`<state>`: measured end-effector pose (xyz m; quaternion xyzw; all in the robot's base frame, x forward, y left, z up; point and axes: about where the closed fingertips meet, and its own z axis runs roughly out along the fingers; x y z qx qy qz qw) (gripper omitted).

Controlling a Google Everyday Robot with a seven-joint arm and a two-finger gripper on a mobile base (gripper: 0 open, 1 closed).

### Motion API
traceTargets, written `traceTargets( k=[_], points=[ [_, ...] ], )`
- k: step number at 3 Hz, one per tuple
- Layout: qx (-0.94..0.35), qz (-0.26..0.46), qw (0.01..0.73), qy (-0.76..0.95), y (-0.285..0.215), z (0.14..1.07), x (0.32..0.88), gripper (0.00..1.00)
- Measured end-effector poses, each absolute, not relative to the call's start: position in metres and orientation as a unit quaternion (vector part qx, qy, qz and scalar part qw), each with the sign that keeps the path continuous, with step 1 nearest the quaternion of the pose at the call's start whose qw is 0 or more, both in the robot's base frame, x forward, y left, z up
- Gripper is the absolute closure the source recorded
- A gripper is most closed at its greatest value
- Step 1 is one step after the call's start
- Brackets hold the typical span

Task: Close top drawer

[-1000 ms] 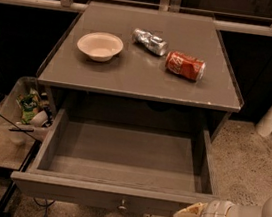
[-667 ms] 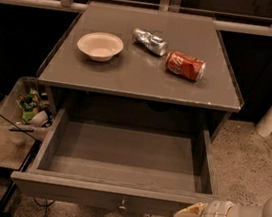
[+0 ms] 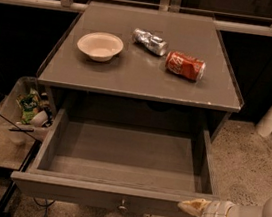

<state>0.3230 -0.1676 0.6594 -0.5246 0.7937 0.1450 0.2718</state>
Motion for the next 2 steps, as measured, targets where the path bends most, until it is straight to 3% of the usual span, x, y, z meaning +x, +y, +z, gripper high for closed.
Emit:
traceTargets(
  k=[1, 2],
  points=[
    [-0.529, 0.143, 0.275, 0.79, -0.1648, 0.6589, 0.3301, 0.0],
    [-0.529, 0.143, 0.275, 0.79, -0.1646, 0.6589, 0.328, 0.18]
  ],
)
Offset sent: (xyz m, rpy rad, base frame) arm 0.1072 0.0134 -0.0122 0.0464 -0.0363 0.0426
